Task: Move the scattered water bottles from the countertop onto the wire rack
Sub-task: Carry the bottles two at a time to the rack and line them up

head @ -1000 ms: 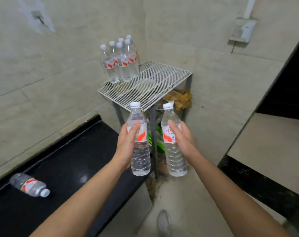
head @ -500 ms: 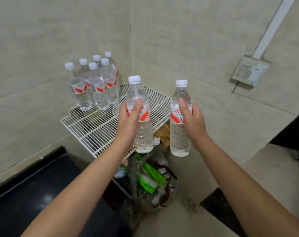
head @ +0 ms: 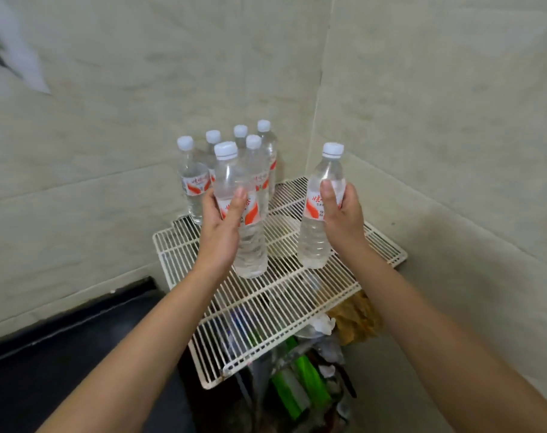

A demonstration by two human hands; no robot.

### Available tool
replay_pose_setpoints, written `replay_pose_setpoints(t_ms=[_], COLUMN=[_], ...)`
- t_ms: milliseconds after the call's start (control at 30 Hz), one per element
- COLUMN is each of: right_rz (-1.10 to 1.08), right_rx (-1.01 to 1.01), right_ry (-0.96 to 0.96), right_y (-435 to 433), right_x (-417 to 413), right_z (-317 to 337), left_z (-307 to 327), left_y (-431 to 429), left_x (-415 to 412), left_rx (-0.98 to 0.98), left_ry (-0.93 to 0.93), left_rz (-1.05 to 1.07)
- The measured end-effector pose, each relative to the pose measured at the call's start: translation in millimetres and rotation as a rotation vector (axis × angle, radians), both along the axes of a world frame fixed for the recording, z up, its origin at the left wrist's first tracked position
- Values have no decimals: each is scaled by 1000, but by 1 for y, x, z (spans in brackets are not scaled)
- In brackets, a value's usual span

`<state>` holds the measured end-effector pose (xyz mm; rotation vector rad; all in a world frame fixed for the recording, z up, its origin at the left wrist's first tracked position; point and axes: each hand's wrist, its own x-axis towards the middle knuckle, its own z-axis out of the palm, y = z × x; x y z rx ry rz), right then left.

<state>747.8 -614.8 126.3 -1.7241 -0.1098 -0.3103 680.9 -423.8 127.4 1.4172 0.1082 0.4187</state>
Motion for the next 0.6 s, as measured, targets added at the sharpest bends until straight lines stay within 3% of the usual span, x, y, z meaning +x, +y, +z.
replay_pose_setpoints(t_ms=[233,600], right_rz=[230,470], right_rx=[8,50], right_ry=[-15,46], right_y=[7,23], right_x=[95,195], right_z=[-19,-38], left_z=[-4,-9], left_y=[11,7], left_x=[46,86], left_rx=[-18,-19], left_ry=[12,95], left_rz=[358,563])
